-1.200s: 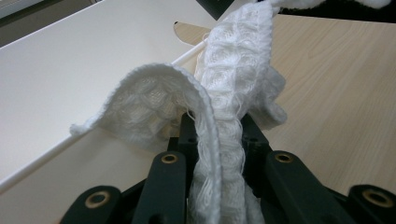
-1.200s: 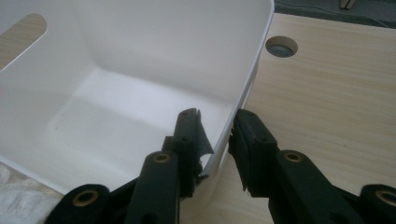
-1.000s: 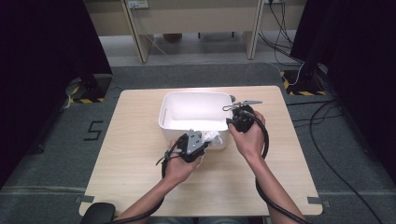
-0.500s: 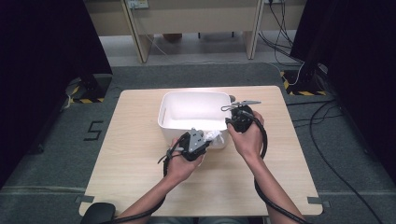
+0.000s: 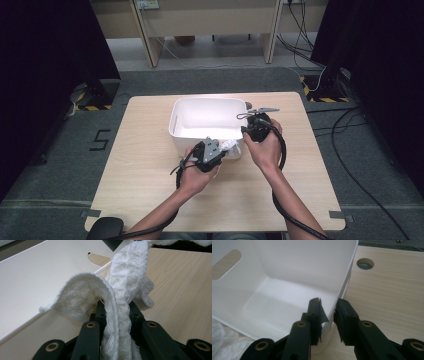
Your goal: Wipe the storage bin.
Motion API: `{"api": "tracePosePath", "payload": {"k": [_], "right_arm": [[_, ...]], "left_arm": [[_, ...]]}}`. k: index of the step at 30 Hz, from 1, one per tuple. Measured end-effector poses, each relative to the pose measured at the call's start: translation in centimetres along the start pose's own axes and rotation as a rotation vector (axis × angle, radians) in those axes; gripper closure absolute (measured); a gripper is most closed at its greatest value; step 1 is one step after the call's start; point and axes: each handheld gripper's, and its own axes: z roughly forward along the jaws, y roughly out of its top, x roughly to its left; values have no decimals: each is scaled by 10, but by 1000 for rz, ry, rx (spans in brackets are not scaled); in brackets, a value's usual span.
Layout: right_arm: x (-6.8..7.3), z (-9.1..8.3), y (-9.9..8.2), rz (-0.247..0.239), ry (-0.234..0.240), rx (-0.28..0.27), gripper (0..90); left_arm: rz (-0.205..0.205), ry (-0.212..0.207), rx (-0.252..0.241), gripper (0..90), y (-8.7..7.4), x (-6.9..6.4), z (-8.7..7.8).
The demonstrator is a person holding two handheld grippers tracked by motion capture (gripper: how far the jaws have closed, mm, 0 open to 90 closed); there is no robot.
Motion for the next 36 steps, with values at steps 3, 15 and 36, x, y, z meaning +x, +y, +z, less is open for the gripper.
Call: {"api": "tracePosePath", "payload": {"k": [3, 15, 36], "right_arm": [[0, 0, 0, 0, 1, -4, 742], [0, 1, 0, -3, 4, -7, 741], [0, 0, -1, -7, 5, -8, 741]], "left_arm": [[3, -3, 4, 757, -1, -1, 1], [6, -2, 12, 757, -4, -2, 5], [15, -11, 61, 758, -18, -8, 18]]}}
